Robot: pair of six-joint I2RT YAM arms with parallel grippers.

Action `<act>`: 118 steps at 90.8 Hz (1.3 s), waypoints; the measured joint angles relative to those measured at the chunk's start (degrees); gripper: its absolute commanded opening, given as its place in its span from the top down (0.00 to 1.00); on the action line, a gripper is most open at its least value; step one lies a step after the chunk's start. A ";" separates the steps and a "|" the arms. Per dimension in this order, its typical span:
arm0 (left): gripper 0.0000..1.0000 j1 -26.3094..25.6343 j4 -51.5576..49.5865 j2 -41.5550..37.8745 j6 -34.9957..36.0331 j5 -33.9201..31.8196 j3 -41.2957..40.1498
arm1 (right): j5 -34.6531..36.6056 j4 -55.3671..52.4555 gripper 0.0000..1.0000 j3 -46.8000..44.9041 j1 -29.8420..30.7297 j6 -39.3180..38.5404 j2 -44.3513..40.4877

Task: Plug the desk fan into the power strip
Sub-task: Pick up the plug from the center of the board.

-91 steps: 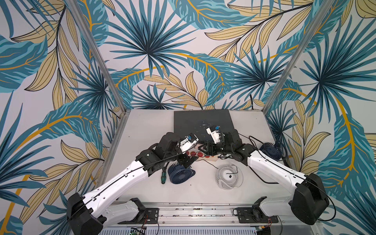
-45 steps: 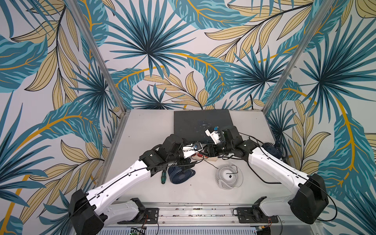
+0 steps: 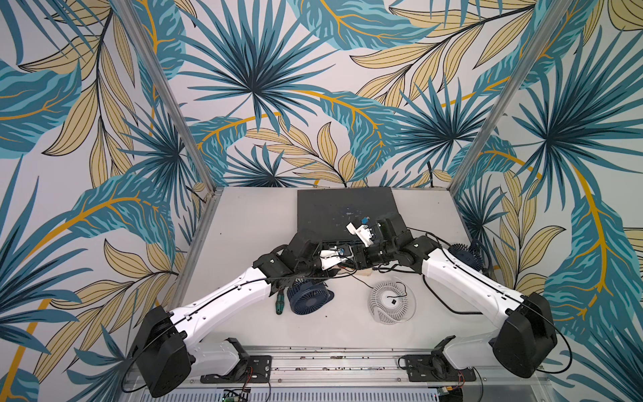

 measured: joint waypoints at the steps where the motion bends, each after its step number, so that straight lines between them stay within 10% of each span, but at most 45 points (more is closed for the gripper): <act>1: 0.68 0.02 -0.04 0.00 -0.37 -0.02 0.00 | 0.00 -0.07 0.67 0.00 0.00 0.00 0.00; 33: 0.97 0.20 -0.52 1.31 -3.32 1.18 0.02 | 2.71 3.02 0.34 -0.76 -0.26 2.45 -0.57; 118: 1.00 4.98 2.82 2.36 -13.64 8.92 0.04 | 8.61 17.86 0.48 -7.69 1.53 13.27 -3.63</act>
